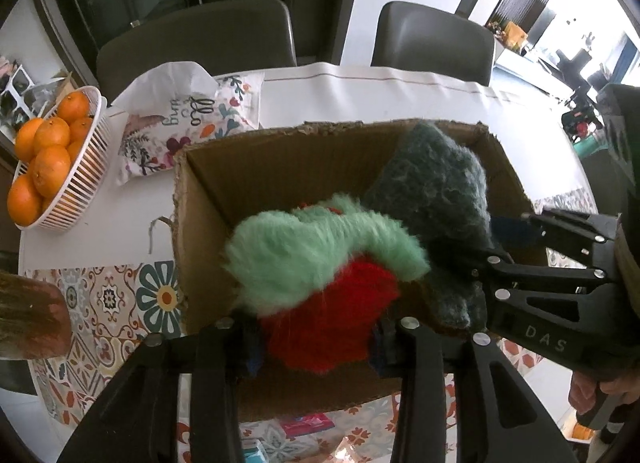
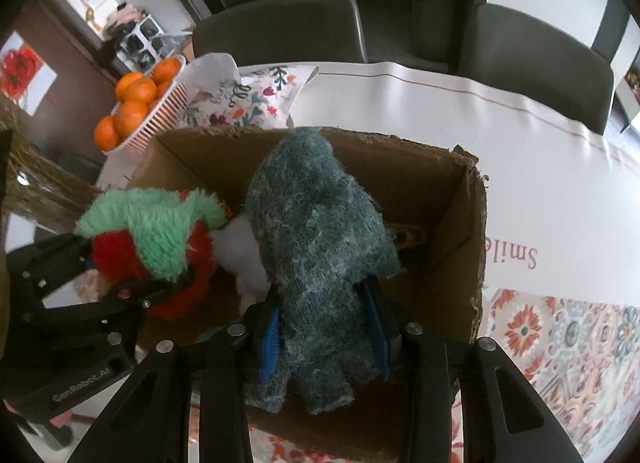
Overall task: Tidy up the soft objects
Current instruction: 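Carry pompom and glove over the box and open both tools inside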
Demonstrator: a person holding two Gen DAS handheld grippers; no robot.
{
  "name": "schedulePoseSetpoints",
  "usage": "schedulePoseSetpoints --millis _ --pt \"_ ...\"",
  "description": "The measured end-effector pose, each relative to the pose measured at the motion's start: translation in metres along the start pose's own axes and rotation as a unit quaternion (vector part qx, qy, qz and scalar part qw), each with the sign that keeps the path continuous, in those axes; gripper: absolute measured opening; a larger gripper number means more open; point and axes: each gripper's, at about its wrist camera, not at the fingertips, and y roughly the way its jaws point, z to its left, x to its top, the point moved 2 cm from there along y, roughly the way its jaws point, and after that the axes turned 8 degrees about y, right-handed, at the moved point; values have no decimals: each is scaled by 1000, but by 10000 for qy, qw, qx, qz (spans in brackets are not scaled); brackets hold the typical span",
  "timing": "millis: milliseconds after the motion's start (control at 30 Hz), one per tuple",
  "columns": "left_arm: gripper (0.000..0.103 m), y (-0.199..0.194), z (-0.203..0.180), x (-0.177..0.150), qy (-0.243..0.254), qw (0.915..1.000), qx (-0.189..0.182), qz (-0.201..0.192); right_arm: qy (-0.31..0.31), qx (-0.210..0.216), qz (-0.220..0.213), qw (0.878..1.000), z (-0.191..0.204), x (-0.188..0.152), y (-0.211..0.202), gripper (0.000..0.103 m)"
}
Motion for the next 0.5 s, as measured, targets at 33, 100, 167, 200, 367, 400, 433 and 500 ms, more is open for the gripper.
schedulePoseSetpoints --millis 33,100,167,200,367,400,433,500 --pt "52 1 -1 0 36 10000 17 39 -52 -12 3 10000 1 0 1 51" --pt "59 -1 0 0 61 9999 126 19 -122 10 45 9999 4 0 0 59" --pt "70 -5 0 0 105 9996 266 -31 -152 -147 -37 9998 3 0 -3 65" --pt "71 -7 0 0 133 9993 337 -59 -154 -178 -83 9997 2 0 -4 67" --pt "71 -17 0 -1 106 9993 326 -123 -94 -185 -204 9996 3 0 -15 67" --pt "71 -19 0 -2 92 9993 335 -144 -70 -187 -231 9995 3 0 -18 67" --pt "71 -21 0 -3 74 9992 347 -159 -37 -224 -264 9994 3 -1 -21 67" --pt "71 -26 1 -5 47 9992 336 -190 -17 -311 -347 9989 4 -3 -27 67"
